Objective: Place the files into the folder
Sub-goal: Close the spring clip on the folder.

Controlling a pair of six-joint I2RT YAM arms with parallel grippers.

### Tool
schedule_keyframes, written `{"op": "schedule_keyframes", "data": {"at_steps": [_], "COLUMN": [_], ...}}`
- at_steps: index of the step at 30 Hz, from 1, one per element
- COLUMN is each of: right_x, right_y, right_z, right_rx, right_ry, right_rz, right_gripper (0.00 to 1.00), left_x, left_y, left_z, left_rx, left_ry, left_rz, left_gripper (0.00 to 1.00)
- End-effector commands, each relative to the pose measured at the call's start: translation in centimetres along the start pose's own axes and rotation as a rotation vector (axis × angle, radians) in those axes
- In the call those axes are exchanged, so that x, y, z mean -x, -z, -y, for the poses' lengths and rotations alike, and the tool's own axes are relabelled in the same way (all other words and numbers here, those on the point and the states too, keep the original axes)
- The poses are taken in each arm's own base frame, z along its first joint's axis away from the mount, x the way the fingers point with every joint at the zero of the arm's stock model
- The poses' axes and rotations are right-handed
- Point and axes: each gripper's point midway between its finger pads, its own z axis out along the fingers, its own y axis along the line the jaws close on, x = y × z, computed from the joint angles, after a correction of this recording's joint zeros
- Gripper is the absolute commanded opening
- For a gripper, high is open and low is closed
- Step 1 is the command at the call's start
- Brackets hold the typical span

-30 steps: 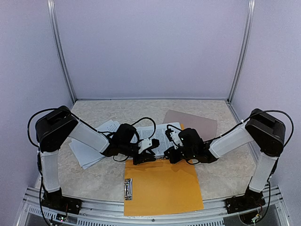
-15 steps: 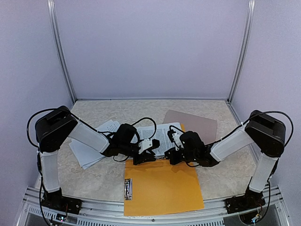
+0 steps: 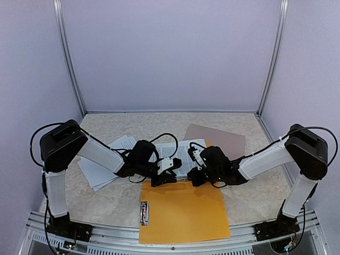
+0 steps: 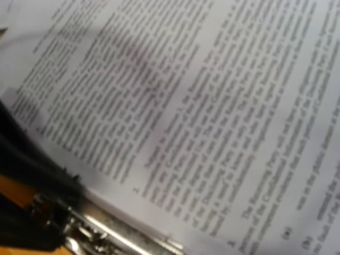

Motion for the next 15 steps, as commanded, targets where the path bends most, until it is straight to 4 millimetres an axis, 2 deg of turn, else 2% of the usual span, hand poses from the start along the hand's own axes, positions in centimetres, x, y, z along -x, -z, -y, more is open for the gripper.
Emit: {"op": "schedule_keyframes", "data": {"at_steps": [1,11,15], "right_x": [-11.9,-15.0,-15.6], "right_y": [1.4,1.2,1.3], "right_z": [3.7,5.0,5.0], "right_rx": [-0.132,-0.157,-0.157], "right_ry": [0.08,0.072,0.068], "right_rz": [-0.438,-0.499,-0.51], "right_gripper": [0.0,0.0,0.0], "left_x": [-2.8,-2.9,-3.0], "left_y": [-0.6,-0.5,-0.6], "left_z": [2.4,2.4,2.3], "left_rx": [-0.076,-0.071,-0.067], "left_ry": [0.053,0.051,0.051], "left_rz": [-0.099,-0.101,-0.105], "left_gripper": [0.21,0.21,0.21]}}
